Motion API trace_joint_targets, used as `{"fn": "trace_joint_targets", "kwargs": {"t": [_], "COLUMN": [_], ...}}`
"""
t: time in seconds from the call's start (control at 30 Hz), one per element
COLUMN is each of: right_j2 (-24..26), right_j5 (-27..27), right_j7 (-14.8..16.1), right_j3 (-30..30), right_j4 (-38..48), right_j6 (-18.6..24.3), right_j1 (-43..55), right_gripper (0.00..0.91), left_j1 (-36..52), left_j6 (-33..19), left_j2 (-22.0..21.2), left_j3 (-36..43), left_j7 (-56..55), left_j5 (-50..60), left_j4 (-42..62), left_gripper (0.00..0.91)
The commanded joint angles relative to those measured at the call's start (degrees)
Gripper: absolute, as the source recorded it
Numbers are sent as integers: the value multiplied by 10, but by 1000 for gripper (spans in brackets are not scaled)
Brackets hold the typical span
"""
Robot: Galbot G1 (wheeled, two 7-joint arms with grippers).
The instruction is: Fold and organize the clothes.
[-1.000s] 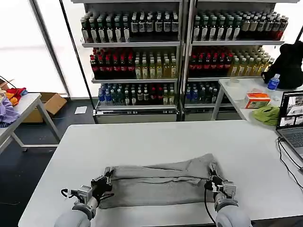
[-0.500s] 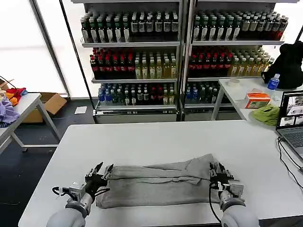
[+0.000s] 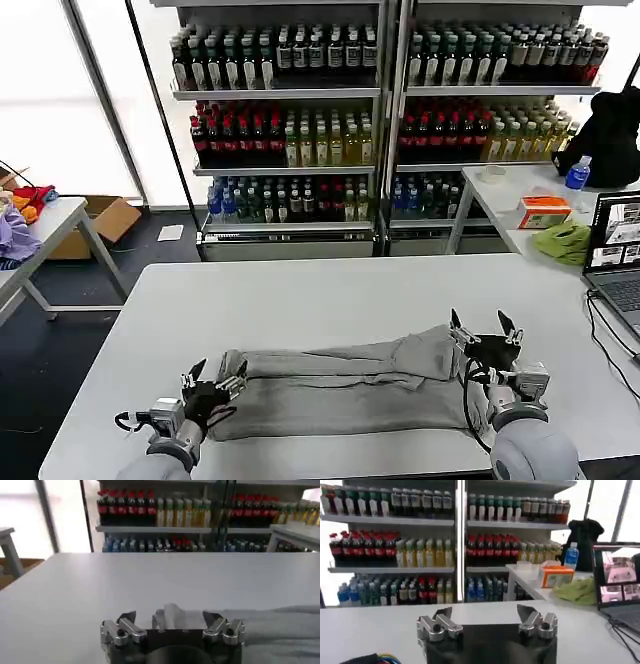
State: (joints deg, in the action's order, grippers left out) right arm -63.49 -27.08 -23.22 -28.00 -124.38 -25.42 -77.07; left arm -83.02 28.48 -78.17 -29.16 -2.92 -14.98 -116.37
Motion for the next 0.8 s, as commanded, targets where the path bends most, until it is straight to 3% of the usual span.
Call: {"fn": "trace_joint_targets", "kwargs": {"t": [0.03, 0.2, 0.23, 0.27, 0.3, 0.33, 0.37, 0.4, 0.43, 0.8], "right_j2": [6, 7, 7, 7, 7, 7, 7, 7, 7, 11], "right_j5": [1, 1, 1, 2, 2, 3, 2, 2, 2, -2], "right_j7": [1, 1, 1, 1, 1, 1, 1, 1, 1, 1], "right_j3": [5, 6, 7, 7, 8, 7, 6, 6, 5, 0], "right_j4": [-17, -24, -25, -25, -26, -26, -26, -26, -26, -22], "right_j6": [4, 4, 3, 3, 4, 3, 4, 3, 3, 3], "right_j1": [1, -2, -3, -4, -4, -4, -4, -4, -4, 5], "right_gripper": [907, 907, 907, 907, 907, 907, 907, 907, 907, 907], "left_j1": [-5, -2, -2, -1, 0, 1, 1, 1, 2, 4], "left_j6": [2, 0, 0, -1, -1, -2, -5, -7, -9, -27], "left_j2": [-37, -42, -42, -42, -42, -41, -41, -41, -41, -47], "left_j3": [-4, -4, -4, -4, -4, -4, -5, -5, -5, -3], "left_j7": [-4, -1, 0, 2, 3, 4, 6, 7, 8, 19], "left_j5": [1, 1, 1, 1, 1, 1, 1, 1, 1, 1], "left_j4": [13, 26, 27, 31, 34, 37, 43, 46, 49, 69], "left_gripper": [907, 907, 806, 635, 544, 544, 262, 262, 10, 0]}}
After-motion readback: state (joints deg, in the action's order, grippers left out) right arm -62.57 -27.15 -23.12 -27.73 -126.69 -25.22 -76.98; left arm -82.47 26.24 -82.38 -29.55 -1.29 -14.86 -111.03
